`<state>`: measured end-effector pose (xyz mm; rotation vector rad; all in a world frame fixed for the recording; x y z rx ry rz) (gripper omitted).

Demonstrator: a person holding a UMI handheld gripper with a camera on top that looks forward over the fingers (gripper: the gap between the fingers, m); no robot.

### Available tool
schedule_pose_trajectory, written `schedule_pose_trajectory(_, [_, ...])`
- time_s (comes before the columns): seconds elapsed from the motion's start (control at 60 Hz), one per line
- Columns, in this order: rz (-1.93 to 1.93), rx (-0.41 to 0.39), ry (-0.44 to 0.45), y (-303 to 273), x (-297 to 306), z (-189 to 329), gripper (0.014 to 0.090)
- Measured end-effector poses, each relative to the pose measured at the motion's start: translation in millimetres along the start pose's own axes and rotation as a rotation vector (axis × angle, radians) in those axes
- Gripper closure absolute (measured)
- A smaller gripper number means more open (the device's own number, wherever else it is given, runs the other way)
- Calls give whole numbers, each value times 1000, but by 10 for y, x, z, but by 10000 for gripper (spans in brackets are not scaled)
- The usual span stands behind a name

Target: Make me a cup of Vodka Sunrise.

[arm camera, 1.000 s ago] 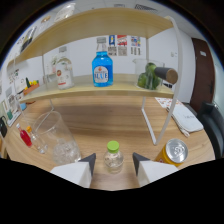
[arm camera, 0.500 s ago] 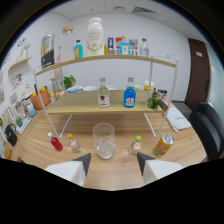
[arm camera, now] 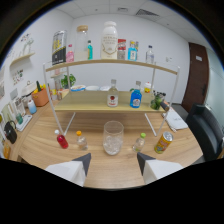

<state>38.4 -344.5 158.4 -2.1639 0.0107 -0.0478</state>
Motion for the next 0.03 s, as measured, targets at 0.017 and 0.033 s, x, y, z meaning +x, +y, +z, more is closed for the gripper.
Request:
schedule_pose_trajectory(0.017, [0, 1, 1, 2, -3, -7, 189])
schedule_pose_trajectory(0.033, [1, 1, 2, -1, -7, -10, 189])
